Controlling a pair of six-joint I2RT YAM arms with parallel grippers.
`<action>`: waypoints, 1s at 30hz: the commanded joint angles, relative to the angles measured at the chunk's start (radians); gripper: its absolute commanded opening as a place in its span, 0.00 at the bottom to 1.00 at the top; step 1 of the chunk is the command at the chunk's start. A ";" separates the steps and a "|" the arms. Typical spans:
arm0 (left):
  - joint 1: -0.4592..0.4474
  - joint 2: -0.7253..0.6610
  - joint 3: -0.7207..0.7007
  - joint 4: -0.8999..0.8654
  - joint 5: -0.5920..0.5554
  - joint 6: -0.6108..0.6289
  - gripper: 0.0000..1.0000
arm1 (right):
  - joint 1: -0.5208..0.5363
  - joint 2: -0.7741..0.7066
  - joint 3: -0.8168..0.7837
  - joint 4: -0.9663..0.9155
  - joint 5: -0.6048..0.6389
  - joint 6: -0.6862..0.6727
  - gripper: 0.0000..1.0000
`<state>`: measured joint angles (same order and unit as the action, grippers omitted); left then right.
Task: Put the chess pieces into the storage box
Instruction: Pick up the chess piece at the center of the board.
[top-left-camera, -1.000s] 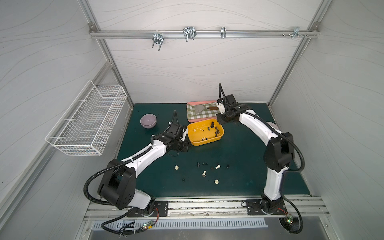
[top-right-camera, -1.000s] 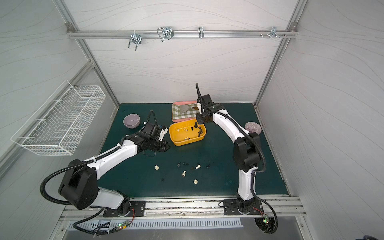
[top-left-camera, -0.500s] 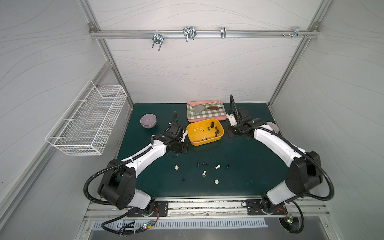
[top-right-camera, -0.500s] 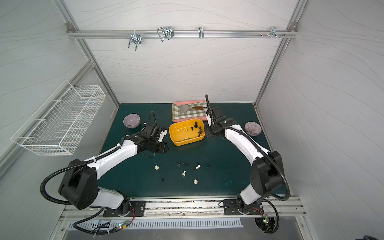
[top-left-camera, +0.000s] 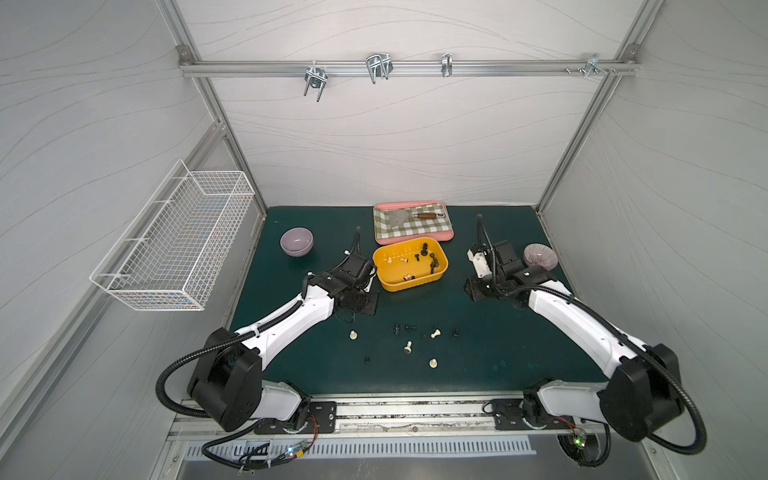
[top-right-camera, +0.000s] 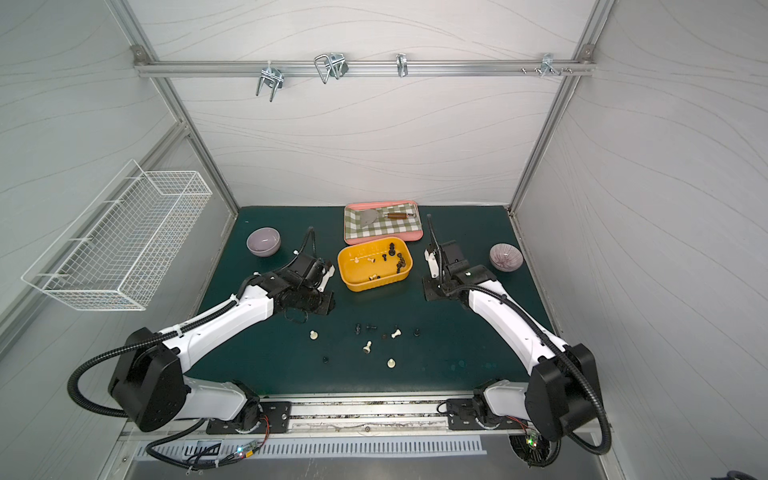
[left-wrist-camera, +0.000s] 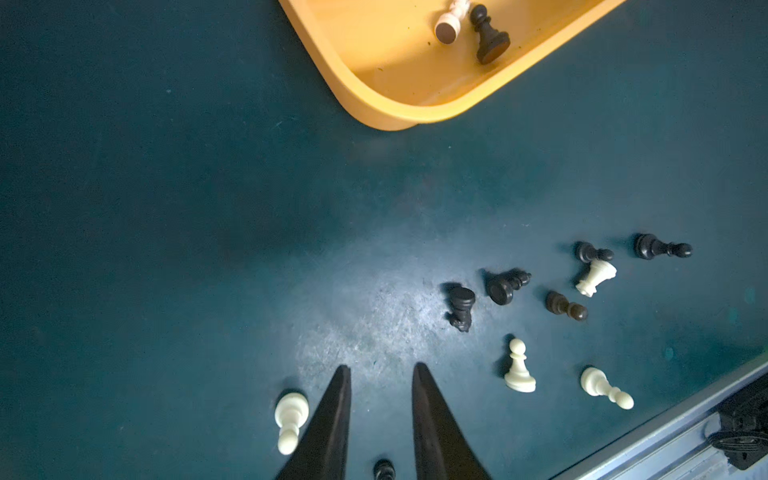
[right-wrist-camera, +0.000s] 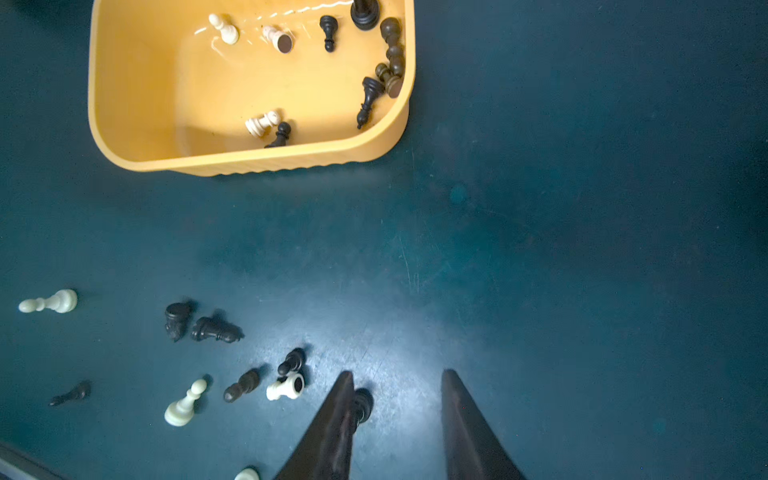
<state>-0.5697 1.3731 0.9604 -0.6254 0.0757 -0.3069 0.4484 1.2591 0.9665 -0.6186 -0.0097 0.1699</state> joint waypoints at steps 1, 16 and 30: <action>-0.035 -0.035 -0.016 -0.026 -0.076 -0.061 0.28 | -0.010 -0.049 -0.035 -0.002 -0.042 0.016 0.37; -0.143 -0.110 -0.114 -0.092 -0.209 -0.224 0.29 | -0.010 -0.099 -0.093 0.003 -0.103 0.036 0.37; -0.232 -0.120 -0.168 -0.152 -0.183 -0.284 0.30 | -0.010 -0.106 -0.098 -0.002 -0.101 0.037 0.37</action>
<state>-0.7887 1.2709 0.8040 -0.7471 -0.0994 -0.5533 0.4442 1.1755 0.8757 -0.6174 -0.1059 0.1959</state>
